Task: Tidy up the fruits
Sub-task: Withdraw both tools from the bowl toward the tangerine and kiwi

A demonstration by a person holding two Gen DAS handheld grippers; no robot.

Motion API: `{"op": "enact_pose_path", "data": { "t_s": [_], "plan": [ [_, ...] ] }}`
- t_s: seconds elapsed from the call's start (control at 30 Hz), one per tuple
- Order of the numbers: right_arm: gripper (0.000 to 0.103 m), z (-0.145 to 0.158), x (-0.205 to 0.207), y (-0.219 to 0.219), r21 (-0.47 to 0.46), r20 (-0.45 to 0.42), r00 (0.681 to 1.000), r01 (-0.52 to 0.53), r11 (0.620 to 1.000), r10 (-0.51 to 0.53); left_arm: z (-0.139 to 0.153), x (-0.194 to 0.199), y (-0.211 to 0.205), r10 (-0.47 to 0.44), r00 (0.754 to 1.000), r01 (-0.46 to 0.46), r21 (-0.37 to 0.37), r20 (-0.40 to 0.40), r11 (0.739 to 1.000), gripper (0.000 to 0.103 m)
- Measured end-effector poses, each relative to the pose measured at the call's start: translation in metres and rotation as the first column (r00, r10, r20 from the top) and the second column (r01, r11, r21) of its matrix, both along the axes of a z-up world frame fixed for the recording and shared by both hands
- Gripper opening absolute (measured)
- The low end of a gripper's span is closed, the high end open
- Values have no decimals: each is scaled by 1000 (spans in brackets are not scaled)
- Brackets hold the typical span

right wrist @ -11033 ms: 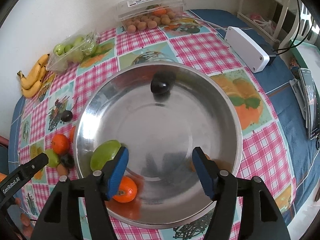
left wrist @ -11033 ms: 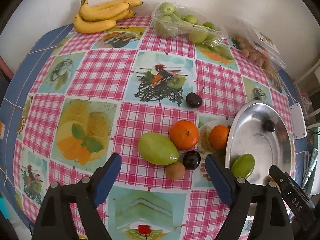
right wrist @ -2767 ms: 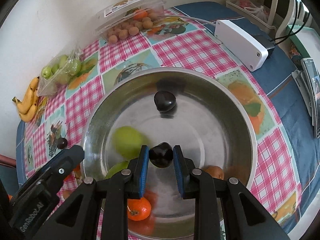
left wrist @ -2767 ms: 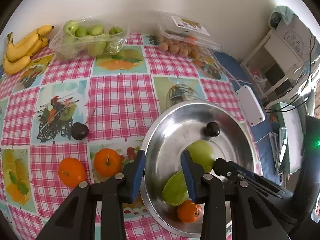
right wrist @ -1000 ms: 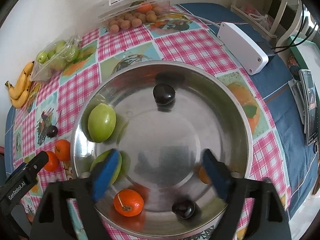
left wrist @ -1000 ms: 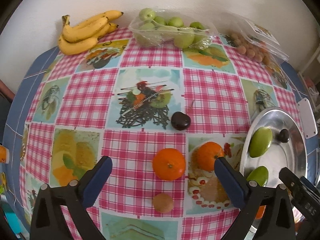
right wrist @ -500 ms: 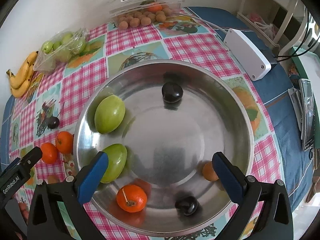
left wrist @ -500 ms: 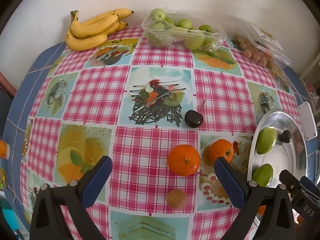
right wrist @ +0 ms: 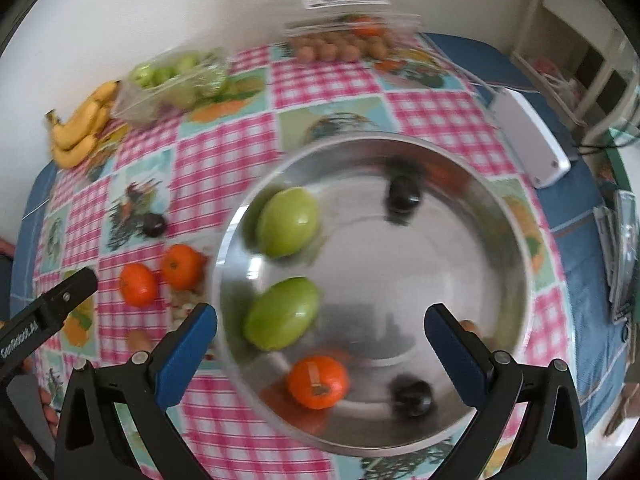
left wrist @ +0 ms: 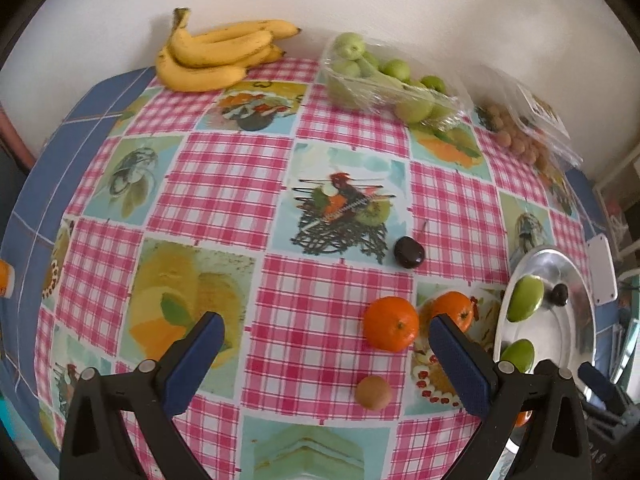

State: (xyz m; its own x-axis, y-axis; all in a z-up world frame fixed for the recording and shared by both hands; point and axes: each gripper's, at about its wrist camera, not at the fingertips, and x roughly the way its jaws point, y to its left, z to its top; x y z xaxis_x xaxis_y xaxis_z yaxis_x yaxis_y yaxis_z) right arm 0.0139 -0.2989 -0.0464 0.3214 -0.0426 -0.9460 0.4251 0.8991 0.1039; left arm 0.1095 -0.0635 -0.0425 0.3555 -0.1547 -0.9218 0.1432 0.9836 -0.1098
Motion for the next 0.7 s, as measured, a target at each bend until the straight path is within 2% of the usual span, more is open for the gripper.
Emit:
{"op": "enact_pose_path", "data": {
  "t_s": [0.17, 0.33, 0.57, 0.7],
  "plan": [
    [103, 6, 11, 22, 9, 25, 999, -49, 999, 48, -1, 3, 18, 39, 999, -39, -23, -8, 999, 103],
    [103, 6, 25, 41, 71, 77, 993, -98, 993, 93, -1, 6, 33, 92, 996, -93, -41, -8, 995, 103],
    [103, 10, 41, 65, 53, 131, 977, -175, 983, 167, 4, 9, 40, 117, 993, -115, -73, 29, 991, 103],
    [103, 5, 48, 73, 31, 125, 973, -200, 979, 195, 3, 12, 39, 113, 993, -109, -112, 31, 988, 103]
  ]
}}
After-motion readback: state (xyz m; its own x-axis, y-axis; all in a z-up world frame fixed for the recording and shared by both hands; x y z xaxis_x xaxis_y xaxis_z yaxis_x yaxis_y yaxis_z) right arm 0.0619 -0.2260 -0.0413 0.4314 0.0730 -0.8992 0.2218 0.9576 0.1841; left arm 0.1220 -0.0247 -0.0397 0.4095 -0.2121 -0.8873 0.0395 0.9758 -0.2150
